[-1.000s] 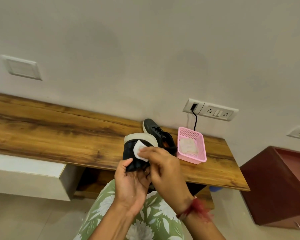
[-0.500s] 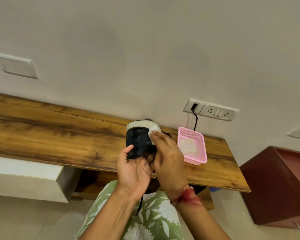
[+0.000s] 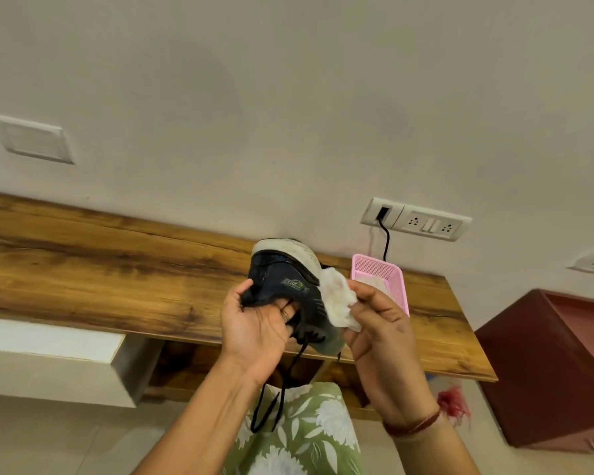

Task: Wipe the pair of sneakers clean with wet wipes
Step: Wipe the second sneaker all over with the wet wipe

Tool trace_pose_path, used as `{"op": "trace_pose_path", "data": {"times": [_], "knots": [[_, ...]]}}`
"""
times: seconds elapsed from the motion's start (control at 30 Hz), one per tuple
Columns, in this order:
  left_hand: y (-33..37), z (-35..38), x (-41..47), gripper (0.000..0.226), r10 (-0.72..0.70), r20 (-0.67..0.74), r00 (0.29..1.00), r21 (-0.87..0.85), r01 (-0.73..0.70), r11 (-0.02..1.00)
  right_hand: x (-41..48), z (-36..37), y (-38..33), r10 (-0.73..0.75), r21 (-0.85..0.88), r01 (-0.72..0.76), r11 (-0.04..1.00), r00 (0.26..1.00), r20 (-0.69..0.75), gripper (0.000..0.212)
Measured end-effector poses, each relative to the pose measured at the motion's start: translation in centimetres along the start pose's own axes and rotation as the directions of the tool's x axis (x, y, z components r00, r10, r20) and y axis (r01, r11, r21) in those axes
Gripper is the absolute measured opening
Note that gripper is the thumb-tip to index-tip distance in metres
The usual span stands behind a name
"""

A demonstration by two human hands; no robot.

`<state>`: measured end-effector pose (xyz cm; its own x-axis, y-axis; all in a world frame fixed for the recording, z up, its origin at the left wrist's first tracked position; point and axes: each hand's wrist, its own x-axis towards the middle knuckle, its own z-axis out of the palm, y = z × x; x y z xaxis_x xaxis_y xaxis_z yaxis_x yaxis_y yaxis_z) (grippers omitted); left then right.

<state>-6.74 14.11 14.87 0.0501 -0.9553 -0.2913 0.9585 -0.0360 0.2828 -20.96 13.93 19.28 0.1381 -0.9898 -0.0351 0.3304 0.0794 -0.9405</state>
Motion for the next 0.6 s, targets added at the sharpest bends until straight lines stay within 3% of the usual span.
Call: {"op": "trace_pose_path", "data": {"times": [0.07,0.1,0.17,0.3,0.37,0.47,0.53,0.6], "knots": [[0.3,-0.3,0.1,0.057,-0.013,0.031,0.999,-0.07,0.015,0.997,-0.3,-0.6,1.4,-0.113,-0.207,0.079,0.975,0.981,-0.158,0.033],[0.4,-0.5,0.1,0.06,-0.014,0.049,0.999,-0.103,0.019,0.994,-0.6,-0.6,2.3,-0.211,-0.363,0.141,0.921,0.964,-0.162,0.034],[0.6,-0.7,0.0,0.063,-0.01,0.074,0.997,-0.155,0.021,0.988,-1.5,-0.8,3.8,-0.373,-0.568,0.268,0.778,0.925,-0.073,0.037],[0.5,-0.6,-0.8,0.066,0.012,0.111,0.994,-0.188,0.009,0.982,-1.4,-1.2,4.1,-0.564,-0.729,0.414,0.545,0.825,0.048,0.037],[0.4,-0.5,-1.2,0.071,0.021,0.134,0.991,-0.164,0.001,0.987,-1.2,-1.3,4.3,-0.577,-0.772,0.453,0.446,0.805,0.138,0.038],[0.2,-0.8,-1.6,0.097,0.037,0.181,0.983,-0.16,-0.008,0.987,-1.6,-0.4,4.5,-0.518,-0.812,0.455,0.365,0.825,0.229,0.034],[0.0,-0.6,-1.8,0.093,0.038,0.189,0.981,-0.169,-0.005,0.986,-1.7,0.3,4.5,-0.492,-0.867,0.439,0.238,0.824,0.282,0.04],[-0.1,-0.1,-2.1,0.075,0.045,0.159,0.986,-0.183,-0.015,0.983,-1.6,0.8,4.6,-0.503,-0.903,0.414,0.113,0.808,0.307,0.044]]}}
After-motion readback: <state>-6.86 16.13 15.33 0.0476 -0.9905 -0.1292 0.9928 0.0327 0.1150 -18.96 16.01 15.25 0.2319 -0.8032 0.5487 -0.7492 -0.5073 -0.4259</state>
